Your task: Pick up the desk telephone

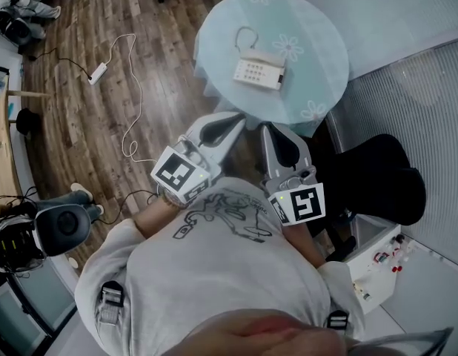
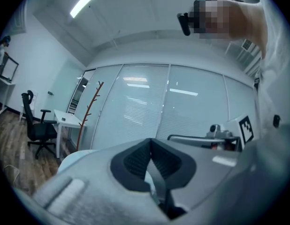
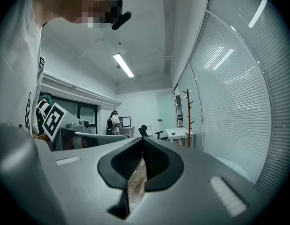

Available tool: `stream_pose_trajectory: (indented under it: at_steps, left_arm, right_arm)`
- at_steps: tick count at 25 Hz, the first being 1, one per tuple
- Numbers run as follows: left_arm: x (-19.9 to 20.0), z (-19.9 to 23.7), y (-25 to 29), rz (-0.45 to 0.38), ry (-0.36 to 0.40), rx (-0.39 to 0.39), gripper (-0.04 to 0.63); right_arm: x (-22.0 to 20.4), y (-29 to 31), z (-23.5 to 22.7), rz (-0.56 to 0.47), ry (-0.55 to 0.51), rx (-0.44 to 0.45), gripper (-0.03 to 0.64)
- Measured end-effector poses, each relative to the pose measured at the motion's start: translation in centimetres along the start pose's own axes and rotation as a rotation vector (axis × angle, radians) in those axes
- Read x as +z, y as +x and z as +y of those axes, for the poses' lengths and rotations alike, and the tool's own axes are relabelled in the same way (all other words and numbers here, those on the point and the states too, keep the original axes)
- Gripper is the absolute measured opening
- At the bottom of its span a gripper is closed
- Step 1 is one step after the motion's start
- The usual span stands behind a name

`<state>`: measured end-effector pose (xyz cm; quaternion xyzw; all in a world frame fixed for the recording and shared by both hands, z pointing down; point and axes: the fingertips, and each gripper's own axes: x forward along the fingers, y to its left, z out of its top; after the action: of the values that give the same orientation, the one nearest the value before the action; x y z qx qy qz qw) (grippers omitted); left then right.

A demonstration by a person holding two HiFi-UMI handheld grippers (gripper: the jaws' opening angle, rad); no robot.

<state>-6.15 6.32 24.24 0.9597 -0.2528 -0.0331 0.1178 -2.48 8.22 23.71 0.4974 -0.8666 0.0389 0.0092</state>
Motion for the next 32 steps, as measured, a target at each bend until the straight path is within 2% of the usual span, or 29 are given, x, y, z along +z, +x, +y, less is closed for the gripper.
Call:
stream_pose_trajectory:
  at_steps: [7,13,23,32]
  left_arm:
    - [1.2,5.4,2.3,0.018,0.0,-0.03,0.002]
    - [1.5,8.8,3.6,0.024,-0.019,-0.027,0.002]
    - [0.4,10.4,7.0,0.061,-0.034,-0.042,0.003]
    - [-0.7,10.7,10.7,0.082,-0.043,-0.023,0.002]
  right_arm:
    - [0.9,5.8,-2.1,0.001,-0.008,-0.015,0.005]
    - [0.6,8.7,-3.8,0.019,-0.004,-0.037,0.005]
    - [-0.4,10.3,-7.2,0.048,0.011,-0.041,0.005]
    - [-1.5,10.1,-10.7,0.078,0.026,-0.026,0.005]
